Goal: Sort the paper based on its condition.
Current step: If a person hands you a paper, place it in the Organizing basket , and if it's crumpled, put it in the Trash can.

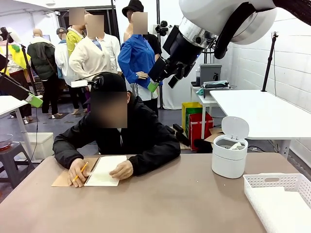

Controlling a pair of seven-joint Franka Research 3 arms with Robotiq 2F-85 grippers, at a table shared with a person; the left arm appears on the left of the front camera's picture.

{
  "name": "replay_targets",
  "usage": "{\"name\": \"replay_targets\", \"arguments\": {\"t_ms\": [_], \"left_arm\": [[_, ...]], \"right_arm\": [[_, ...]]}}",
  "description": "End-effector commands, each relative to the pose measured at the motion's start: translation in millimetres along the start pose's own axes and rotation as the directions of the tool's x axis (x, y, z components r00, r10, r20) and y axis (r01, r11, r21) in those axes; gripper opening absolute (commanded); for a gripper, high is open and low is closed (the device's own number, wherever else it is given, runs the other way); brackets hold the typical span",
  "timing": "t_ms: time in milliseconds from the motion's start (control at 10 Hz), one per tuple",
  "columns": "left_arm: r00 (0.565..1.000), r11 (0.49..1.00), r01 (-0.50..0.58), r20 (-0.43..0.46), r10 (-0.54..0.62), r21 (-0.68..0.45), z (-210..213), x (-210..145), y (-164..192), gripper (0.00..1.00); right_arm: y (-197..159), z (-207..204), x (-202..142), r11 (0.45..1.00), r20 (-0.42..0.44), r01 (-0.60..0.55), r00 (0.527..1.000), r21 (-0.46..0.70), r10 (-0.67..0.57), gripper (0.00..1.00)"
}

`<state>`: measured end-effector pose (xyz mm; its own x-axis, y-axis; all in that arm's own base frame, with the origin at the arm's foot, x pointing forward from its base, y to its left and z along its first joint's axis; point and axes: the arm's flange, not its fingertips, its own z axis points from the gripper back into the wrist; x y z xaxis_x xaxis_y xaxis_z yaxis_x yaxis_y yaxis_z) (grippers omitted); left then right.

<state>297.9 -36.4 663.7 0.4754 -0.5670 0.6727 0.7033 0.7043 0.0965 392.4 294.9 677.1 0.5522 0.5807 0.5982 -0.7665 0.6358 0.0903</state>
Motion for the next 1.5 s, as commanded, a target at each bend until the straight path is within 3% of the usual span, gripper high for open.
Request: {"name": "replay_targets", "arguments": {"t_ms": [0, 1400], "left_arm": [[1.000, 1.000, -0.003, 0.005, 0.003, 0.003, -0.1, -0.8, 1.0, 1.00], [1.000, 1.000, -0.003, 0.005, 0.003, 0.003, -0.1, -0.8, 1.0, 1.00]], "right_arm": [[-1.9, -0.1, -0.1, 1.000, 0.001, 0.003, 1.000, -0.002, -0.003, 1.00], [-1.9, -0.1, -0.1, 1.000, 0.001, 0.003, 1.000, -0.002, -0.003, 1.00]]}}
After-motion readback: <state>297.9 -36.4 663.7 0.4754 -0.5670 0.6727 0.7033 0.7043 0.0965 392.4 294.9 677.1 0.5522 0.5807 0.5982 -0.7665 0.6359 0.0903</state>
